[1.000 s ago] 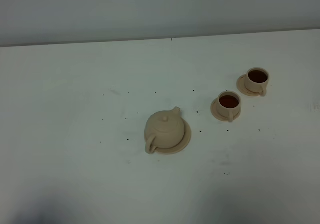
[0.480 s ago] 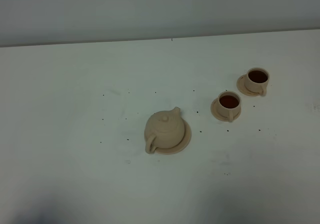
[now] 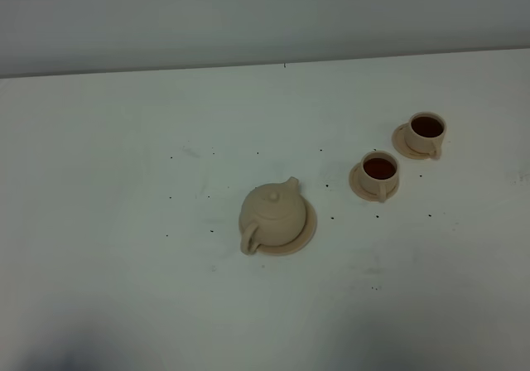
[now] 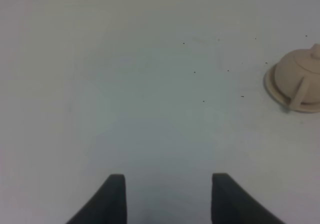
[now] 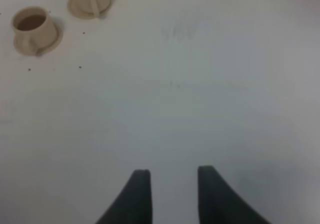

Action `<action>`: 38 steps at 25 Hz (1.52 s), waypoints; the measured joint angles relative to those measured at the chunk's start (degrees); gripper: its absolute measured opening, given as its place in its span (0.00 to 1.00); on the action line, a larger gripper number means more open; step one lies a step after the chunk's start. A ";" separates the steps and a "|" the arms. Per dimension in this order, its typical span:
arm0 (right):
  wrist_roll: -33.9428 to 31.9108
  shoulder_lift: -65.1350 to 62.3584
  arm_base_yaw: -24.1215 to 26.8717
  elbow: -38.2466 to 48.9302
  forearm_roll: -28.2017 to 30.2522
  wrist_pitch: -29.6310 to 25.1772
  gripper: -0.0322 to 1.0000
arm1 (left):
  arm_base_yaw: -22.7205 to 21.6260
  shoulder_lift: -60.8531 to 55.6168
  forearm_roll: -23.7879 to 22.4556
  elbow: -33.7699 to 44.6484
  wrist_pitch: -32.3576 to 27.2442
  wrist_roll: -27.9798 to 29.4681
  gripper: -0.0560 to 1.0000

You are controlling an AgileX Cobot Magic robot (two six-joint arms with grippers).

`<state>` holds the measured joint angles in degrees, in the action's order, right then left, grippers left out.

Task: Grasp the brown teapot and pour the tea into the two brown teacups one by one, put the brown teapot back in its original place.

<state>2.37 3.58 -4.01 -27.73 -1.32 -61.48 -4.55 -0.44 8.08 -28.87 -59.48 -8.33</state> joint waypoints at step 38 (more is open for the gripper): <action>0.00 0.00 0.00 0.00 0.00 0.00 0.26 | 0.00 0.00 0.00 0.00 0.00 0.00 0.44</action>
<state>2.37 3.58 -4.01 -27.73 -1.32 -61.48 -4.55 -0.44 8.08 -28.87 -59.48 -8.33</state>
